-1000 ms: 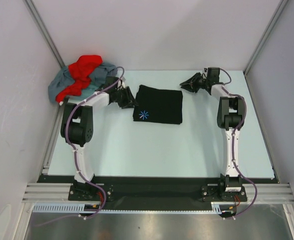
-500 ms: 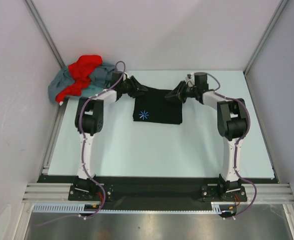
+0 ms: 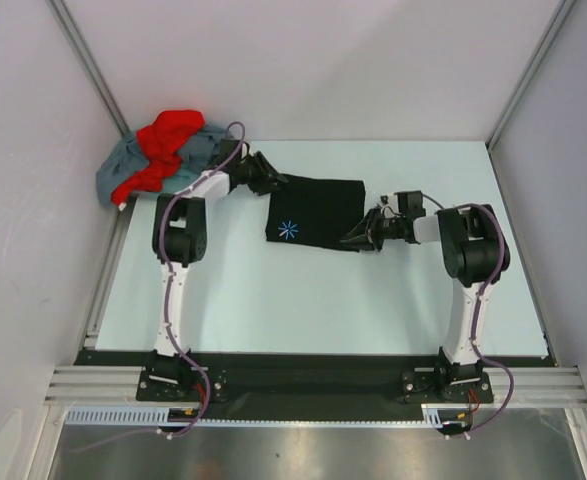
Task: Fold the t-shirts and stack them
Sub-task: Fold the tshirt
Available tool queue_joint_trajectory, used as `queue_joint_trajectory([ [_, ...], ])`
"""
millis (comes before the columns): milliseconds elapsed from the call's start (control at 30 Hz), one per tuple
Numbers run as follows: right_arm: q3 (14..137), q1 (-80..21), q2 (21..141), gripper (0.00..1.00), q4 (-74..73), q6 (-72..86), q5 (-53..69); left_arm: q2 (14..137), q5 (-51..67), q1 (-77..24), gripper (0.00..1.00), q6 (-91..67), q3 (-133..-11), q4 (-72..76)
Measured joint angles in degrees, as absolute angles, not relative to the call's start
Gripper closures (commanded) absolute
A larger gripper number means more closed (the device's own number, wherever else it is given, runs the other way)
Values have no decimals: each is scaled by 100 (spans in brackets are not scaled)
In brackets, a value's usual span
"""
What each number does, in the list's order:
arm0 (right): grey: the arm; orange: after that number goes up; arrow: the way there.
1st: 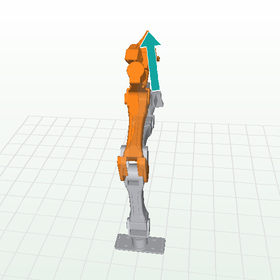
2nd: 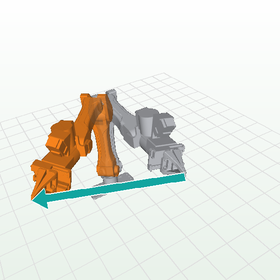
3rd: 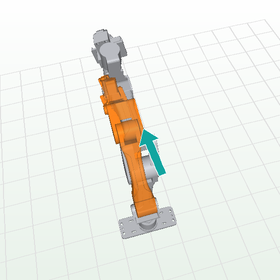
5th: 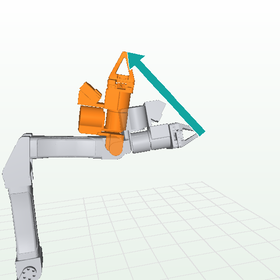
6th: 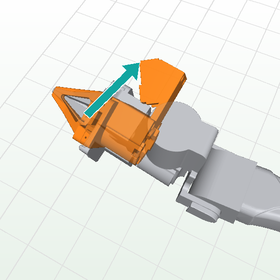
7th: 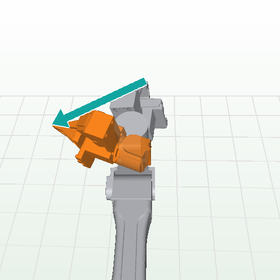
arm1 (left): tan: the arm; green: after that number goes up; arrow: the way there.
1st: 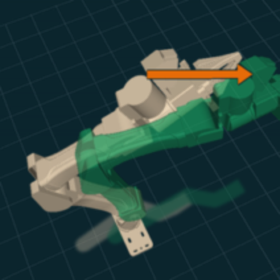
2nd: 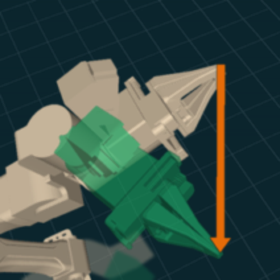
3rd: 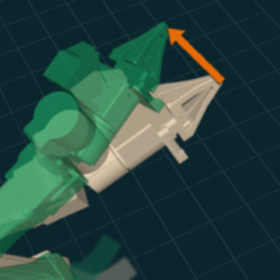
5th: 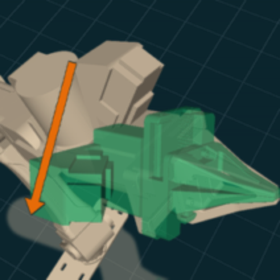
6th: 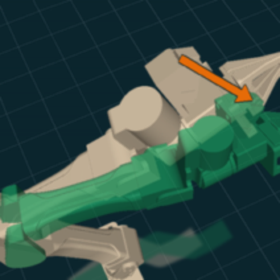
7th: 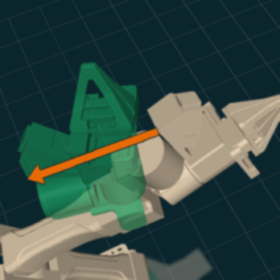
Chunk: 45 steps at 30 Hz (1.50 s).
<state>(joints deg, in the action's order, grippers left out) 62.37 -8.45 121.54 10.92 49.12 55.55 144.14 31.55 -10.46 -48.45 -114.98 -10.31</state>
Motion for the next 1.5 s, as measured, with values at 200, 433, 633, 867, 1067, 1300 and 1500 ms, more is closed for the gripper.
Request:
queue_joint_trajectory([
  [200, 6479, -679, 11618, 71, 471, 4595, 5586, 12988, 3120, -1098, 54, -4237, -9988, -1505],
  [433, 7830, -467, 11968, 55, 510, 4694, 5391, 11382, 3310, -1505, 57, -4115, -8613, -958],
  [633, 9181, -456, 13275, 52, 849, 5070, 5085, 11459, 3328, -1605, 57, -3830, -7614, -825],
  [867, 10333, -499, 14383, 52, 753, 5317, 4823, 11858, 3474, -1406, 59, -3485, -7419, -735],
  [1067, 10849, -403, 14488, 42, 307, 5262, 4523, 11542, 3420, -1374, 58, -3229, -6932, -381],
  [1300, 11373, -163, 14359, 30, -963, 4499, 4386, 10641, 3052, -1225, 54, -2886, -6361, -1192],
  [1500, 11596, -30, 14129, 26, -2296, 3415, 4228, 9679, 2956, -1197, 53, -2799, -6344, -1752],
])
